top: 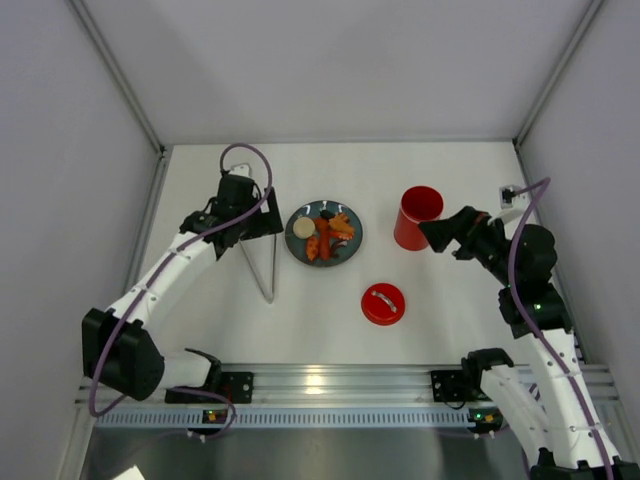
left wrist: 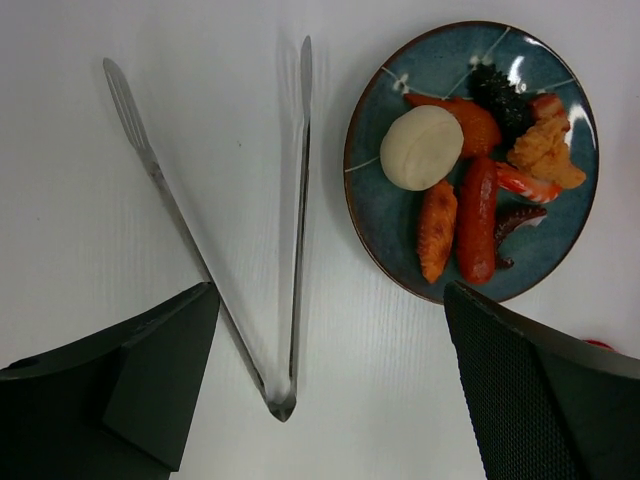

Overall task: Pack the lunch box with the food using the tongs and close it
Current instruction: Pick up the clamp at the center of the board.

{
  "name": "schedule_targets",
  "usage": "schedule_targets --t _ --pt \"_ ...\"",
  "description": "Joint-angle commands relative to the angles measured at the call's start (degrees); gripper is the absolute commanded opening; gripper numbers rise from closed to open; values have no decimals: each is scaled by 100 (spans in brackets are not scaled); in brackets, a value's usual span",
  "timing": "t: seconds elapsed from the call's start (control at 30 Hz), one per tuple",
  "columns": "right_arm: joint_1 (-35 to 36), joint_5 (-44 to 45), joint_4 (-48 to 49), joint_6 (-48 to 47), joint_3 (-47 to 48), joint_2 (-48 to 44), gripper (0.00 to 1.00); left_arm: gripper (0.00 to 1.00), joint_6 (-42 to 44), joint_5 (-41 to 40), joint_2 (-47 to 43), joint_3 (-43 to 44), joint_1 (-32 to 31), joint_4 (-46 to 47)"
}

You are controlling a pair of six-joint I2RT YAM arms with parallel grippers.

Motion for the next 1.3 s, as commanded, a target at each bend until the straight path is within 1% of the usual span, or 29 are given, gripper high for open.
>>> schedule_targets --t 0.0,0.07,0.27,0.43,0.57,0.73,0.83,1.03,1.17,1.27 --pt "-48 -49 -209 -69 175 7 99 99 -568 -345 133 127 1 -55" --pt "-57 -58 -279 -105 210 -11 99 99 -648 -608 168 40 1 -126" --pt "-57 -67 -394 -193 254 -2 99 99 -1034 -803 -60 -830 1 155" --pt "-57 -120 -394 -175 281 42 100 99 -1201 -715 -104 -1392 -8 427" --pt "-57 -120 -394 -184 298 86 99 99 -1123 -505 -113 -1709 -78 752" --pt "-57 -164 -368 -184 298 139 99 99 -1052 -610 97 -1824 -201 920" --pt "-48 -164 -359 -184 272 139 99 99 -1008 -522 177 -2000 -219 1183" --pt "-48 -199 -359 -166 237 121 99 99 -824 -654 475 -2149 -228 1544" --pt "-57 -199 -359 -158 211 42 99 99 -648 -741 546 -2298 -237 2035" --pt "-57 -190 -368 -166 193 -2 99 99 -578 -777 660 -2299 -228 2159"
